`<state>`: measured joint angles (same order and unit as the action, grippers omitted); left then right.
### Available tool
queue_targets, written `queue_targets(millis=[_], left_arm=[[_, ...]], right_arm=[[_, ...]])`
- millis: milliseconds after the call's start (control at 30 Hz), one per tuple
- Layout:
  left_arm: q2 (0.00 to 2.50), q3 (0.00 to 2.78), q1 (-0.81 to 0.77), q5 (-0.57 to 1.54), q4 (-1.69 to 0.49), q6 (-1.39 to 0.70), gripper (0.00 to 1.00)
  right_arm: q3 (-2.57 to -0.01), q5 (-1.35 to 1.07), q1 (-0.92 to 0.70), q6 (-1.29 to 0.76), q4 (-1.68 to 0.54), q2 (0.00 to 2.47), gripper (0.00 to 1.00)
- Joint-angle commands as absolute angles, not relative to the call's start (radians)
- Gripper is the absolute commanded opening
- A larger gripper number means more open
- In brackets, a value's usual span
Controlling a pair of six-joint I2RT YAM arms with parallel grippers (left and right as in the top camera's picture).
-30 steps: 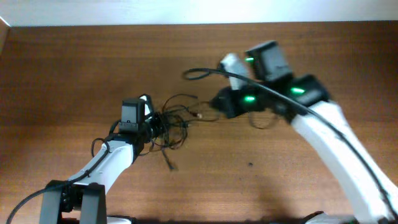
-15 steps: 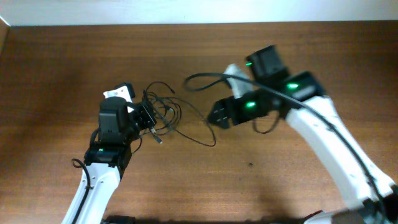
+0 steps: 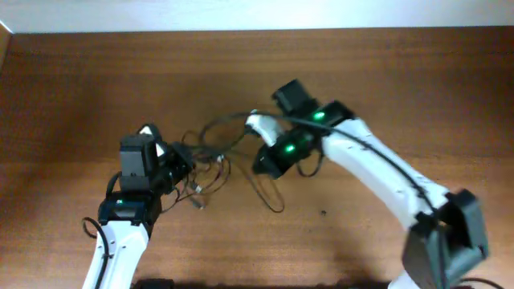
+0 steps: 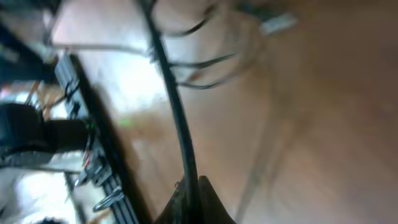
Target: Untangle cables
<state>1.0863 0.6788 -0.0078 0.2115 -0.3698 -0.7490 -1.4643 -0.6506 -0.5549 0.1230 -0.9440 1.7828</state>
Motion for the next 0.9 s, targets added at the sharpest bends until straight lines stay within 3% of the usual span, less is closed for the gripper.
queue_targets(millis=[0, 67, 200, 233, 300, 333, 367, 433, 500, 600, 633, 667, 733, 800, 833, 867], left_arm=[[1.074, 0.693, 0.008, -0.178, -0.515, -0.733, 0.00], [1.074, 0.693, 0.008, -0.181, -0.490, -0.733, 0.01], [1.074, 0.693, 0.008, -0.147, -0.386, -0.733, 0.00], [1.074, 0.693, 0.008, 0.026, -0.306, -0.731, 0.00], [1.074, 0.693, 0.008, 0.551, -0.010, -0.438, 0.00], [1.074, 0.693, 0.013, 0.758, 0.143, -0.365, 0.13], [1.071, 0.693, 0.030, 0.792, 0.196, -0.365, 0.19], [1.069, 0.693, 0.143, 0.797, 0.246, -0.366, 0.07], [1.069, 0.693, 0.276, 0.792, 0.199, -0.369, 0.00], [1.069, 0.693, 0.423, 0.733, 0.020, -0.409, 0.00], [1.069, 0.693, 0.430, 0.746, -0.053, -0.459, 0.04], [1.070, 0.693, 0.405, 0.788, -0.104, -0.479, 0.28], [1.072, 0.693, 0.293, 0.831, -0.146, -0.479, 0.99], [1.072, 0.693, 0.138, 0.786, -0.149, -0.478, 0.99], [1.073, 0.693, 0.052, 0.714, -0.159, -0.484, 0.99], [1.076, 0.693, -0.034, 0.614, -0.171, -0.542, 0.99]], right_arm=[[-1.491, -0.384, -0.315, -0.023, -1.024, 1.538, 0.04], [-1.491, -0.350, -0.132, -0.047, -1.091, 1.429, 0.04], [-1.491, -0.263, 0.044, -0.166, -1.201, 1.402, 0.04], [-1.490, -0.258, 0.046, -0.166, -1.220, 1.407, 0.04], [-1.490, -0.154, 0.047, -0.180, -1.243, 1.412, 0.04], [-1.490, 0.054, 0.047, -0.287, -1.255, 1.413, 0.04], [-1.490, 0.192, 0.051, -0.360, -1.272, 1.413, 0.04], [-1.490, 0.319, 0.138, -0.436, -1.310, 1.413, 0.04], [-1.490, 0.314, 0.257, -0.458, -1.313, 1.414, 0.04], [-1.490, 0.197, 0.368, -0.431, -1.314, 1.414, 0.04], [-1.490, 0.086, 0.363, -0.375, -1.308, 1.414, 0.04], [-1.490, -0.035, 0.341, -0.283, -1.292, 1.414, 0.04], [-1.490, -0.281, 0.271, -0.060, -1.239, 1.414, 0.04], [-1.490, -0.208, 0.215, -0.101, -1.200, 1.414, 0.05], [-1.490, -0.115, 0.215, -0.213, -1.212, 1.414, 0.27], [-1.490, -0.049, 0.216, -0.278, -1.231, 1.414, 0.39]])
